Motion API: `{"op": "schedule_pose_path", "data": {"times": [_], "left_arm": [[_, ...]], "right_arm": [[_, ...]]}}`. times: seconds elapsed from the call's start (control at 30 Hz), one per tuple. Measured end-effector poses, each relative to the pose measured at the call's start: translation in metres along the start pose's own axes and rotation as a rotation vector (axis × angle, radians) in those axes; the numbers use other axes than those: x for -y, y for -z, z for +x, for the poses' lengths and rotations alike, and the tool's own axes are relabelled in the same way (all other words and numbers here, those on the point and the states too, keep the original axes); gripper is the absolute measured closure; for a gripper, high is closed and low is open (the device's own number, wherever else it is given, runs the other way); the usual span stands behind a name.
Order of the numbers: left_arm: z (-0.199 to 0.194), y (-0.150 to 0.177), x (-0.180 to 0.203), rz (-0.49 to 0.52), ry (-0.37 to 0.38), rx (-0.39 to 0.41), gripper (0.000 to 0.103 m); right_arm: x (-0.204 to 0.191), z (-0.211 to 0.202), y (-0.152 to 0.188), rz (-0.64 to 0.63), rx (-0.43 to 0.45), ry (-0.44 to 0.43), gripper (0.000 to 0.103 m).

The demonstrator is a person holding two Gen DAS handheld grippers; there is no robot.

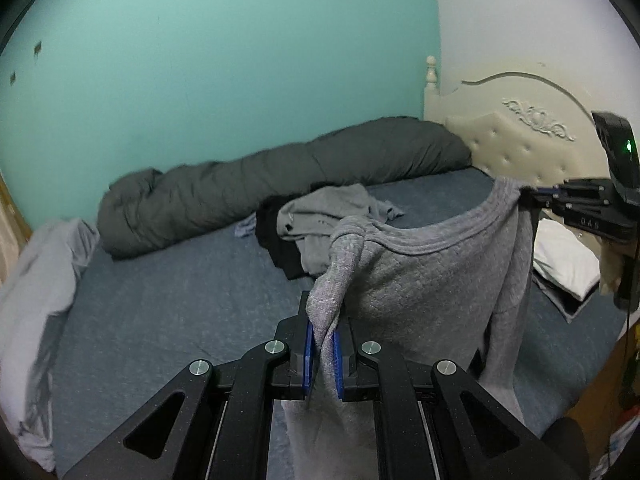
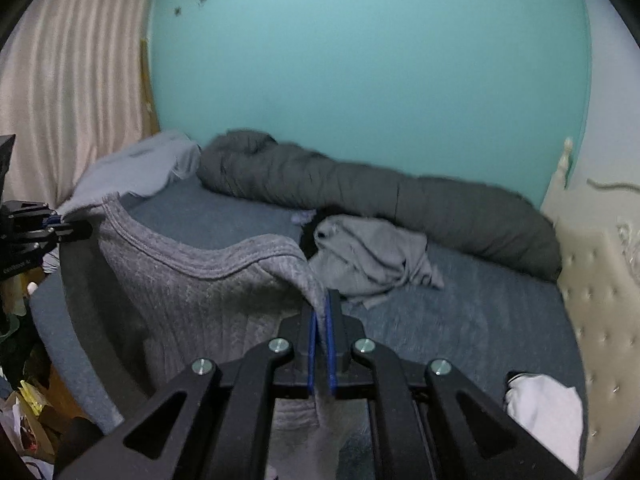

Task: Fold clothes
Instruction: 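Lower the held sweater flat onto the bed with both grippers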

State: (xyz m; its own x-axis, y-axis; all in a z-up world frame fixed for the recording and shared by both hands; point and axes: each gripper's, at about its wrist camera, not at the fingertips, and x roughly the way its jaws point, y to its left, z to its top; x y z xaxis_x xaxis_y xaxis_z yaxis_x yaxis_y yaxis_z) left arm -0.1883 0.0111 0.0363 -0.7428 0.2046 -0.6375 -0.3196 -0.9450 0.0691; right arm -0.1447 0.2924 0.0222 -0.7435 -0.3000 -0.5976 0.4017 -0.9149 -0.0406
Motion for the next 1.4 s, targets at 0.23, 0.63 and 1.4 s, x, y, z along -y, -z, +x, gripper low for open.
{"op": "schedule_pose_path", "data": {"times": [0.23,0.63,1.4], "left_arm": [[0.094,0.003,-0.029,-0.031,0.0,-0.061,0.095],[0.259,0.02,-0.057,-0.07,0.005,-0.18,0.095],[0.47,0.098,-0.064,-0.128,0.004,-0.397,0.094]], "right_arm": [[0.024,0.089,-0.009,0.065,-0.071,0.005,0.099],[0.07,0.238,-0.003,0.099,-0.177,0.021,0.099],[0.111,0.454,0.081,0.14,-0.401,0.08,0.099]]}}
